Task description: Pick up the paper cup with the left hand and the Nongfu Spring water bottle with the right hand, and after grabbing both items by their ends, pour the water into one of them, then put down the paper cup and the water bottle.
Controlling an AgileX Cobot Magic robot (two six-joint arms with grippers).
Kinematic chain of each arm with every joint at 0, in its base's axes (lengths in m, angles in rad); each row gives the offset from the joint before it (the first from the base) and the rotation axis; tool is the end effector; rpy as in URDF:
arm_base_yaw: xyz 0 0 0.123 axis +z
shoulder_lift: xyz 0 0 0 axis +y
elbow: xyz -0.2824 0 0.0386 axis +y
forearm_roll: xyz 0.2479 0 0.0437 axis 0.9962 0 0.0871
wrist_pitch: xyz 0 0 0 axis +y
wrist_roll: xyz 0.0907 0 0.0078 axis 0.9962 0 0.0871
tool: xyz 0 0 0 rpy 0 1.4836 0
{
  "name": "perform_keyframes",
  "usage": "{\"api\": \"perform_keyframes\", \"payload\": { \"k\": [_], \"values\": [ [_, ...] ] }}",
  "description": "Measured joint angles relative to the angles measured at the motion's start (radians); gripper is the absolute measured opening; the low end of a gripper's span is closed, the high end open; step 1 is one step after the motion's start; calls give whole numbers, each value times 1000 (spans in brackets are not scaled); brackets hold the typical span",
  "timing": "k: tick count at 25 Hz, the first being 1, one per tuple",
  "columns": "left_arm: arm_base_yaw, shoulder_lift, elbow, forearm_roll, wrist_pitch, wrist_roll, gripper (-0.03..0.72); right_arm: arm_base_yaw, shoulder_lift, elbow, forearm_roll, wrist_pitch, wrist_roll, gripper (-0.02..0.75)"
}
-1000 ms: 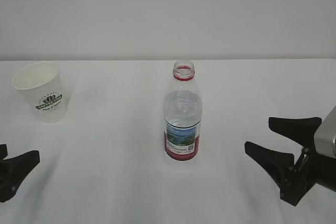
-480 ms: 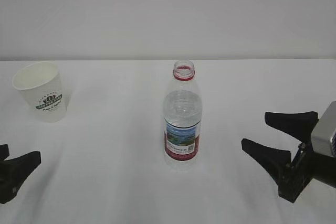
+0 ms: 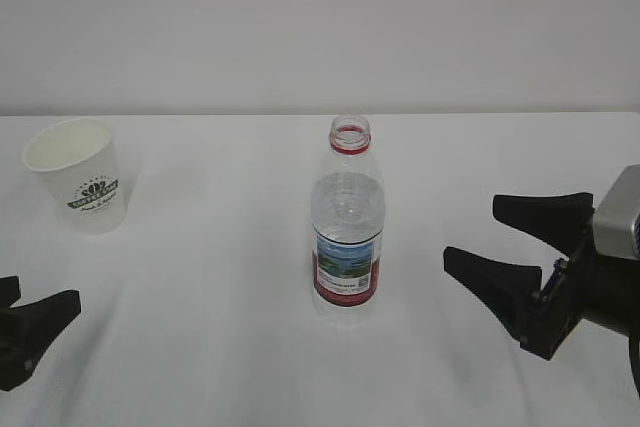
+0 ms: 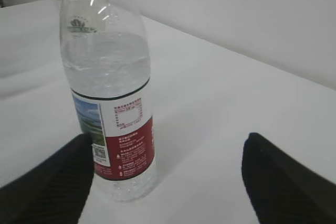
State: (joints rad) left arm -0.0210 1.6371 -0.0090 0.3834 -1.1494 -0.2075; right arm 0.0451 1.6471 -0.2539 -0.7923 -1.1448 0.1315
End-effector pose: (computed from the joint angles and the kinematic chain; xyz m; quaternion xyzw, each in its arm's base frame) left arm 0.1640 -0.0345 0.1172 0.0848 0.8274 -0.1627 0.5308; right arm 0.2100 0.0685 0.1442 -0.3184 0.7172 0.2164 0.5809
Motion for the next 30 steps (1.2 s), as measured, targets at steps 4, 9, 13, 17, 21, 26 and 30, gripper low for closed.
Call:
{"api": "perform_keyframes", "payload": {
  "k": [4,9,13,17,21,26,30],
  "values": [
    [0,0,0,0,0,0,577,0,32,-7,-34,-1,12,673],
    [0,0,0,0,0,0,577,15,82,-49,-59,-1,21,673],
    [0,0,0,0,0,0,577,15,91,-76,-65,-1,21,673],
    [0,0,0,0,0,0,577,28,92,-97,-81,-1,23,673],
    [0,0,0,0,0,0,577,51,97,-116,-92,-1,25,673],
    [0,0,0,0,0,0,577,53,154,-135,-103,-1,35,673],
    [0,0,0,0,0,0,577,53,198,-153,-122,-1,39,673]
  ]
}}
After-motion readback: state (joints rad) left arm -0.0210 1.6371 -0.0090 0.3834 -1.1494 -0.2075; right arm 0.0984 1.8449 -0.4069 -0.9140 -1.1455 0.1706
